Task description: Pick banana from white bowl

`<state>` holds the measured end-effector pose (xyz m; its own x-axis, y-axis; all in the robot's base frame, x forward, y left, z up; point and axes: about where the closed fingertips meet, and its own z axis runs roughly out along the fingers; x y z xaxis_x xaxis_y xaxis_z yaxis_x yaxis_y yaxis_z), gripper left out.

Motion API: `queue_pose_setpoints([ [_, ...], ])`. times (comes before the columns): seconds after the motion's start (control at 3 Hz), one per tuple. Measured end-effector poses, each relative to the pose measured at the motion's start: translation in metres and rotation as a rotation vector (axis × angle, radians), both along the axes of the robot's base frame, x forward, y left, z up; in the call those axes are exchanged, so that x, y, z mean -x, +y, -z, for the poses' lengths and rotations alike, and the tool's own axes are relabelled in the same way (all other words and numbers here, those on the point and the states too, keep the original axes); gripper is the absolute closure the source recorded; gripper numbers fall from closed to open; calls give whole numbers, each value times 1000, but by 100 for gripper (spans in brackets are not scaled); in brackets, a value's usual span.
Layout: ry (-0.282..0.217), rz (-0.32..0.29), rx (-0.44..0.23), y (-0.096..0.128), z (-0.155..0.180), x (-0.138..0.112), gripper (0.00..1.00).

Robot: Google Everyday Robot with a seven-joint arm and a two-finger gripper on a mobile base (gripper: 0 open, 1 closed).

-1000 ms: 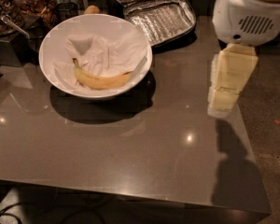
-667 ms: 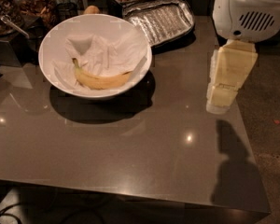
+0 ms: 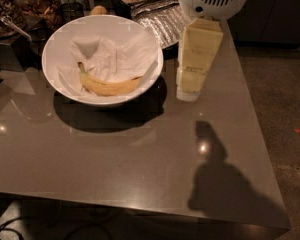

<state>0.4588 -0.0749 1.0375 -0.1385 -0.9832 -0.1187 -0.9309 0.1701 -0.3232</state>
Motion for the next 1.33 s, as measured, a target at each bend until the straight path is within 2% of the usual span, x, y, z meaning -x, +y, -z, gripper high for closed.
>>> queue_pose_setpoints([
  [0.33, -5, -65, -5, 45, -2, -23, 0],
  [0.67, -46, -81, -32, 56, -11, -26, 0],
  [1.0, -50, -90, -68, 69, -17, -37, 0],
  [1.33, -34, -131, -80, 91, -18, -54, 0],
])
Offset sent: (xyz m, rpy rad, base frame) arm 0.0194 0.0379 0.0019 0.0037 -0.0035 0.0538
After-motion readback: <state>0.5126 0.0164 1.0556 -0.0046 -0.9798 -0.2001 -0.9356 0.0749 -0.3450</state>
